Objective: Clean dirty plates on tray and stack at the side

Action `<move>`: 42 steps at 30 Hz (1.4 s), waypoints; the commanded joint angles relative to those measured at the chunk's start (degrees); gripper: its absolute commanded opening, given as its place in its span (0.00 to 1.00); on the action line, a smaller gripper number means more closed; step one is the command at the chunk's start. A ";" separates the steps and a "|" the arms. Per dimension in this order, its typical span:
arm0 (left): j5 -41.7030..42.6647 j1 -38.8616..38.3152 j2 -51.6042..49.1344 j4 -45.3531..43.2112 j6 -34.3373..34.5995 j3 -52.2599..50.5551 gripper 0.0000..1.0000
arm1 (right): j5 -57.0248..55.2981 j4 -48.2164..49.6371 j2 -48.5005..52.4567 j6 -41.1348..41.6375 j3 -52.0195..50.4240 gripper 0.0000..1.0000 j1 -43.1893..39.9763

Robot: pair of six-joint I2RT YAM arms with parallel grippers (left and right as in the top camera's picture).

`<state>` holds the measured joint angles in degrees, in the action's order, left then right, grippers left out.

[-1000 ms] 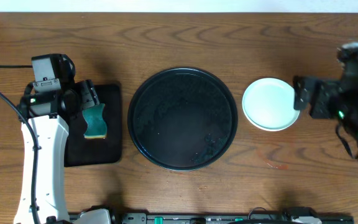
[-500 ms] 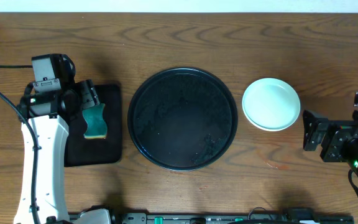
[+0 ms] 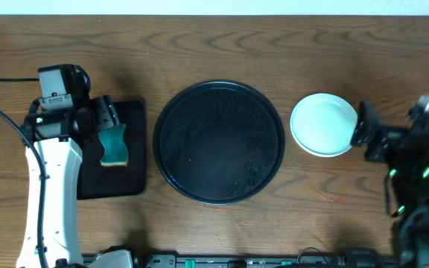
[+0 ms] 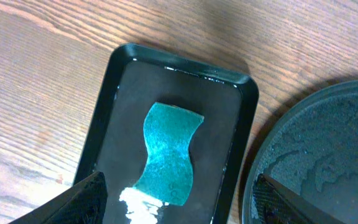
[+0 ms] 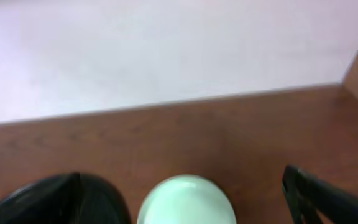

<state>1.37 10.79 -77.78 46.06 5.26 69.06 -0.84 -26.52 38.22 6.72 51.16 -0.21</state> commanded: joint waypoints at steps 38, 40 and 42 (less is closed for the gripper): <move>0.11 0.02 -0.11 0.11 -0.31 0.66 0.76 | 1.73 22.25 -37.46 -0.59 -50.84 0.99 2.56; 0.11 0.02 -0.11 0.11 -0.31 0.66 0.76 | 1.73 22.27 -37.46 -0.59 -50.84 0.99 2.56; 0.11 0.02 -0.11 0.11 -0.31 0.66 0.76 | 1.73 22.25 -37.46 -0.59 -50.84 0.99 2.56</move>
<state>1.37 10.79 -77.80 46.09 5.26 69.06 0.64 -4.01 0.99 6.70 0.40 1.37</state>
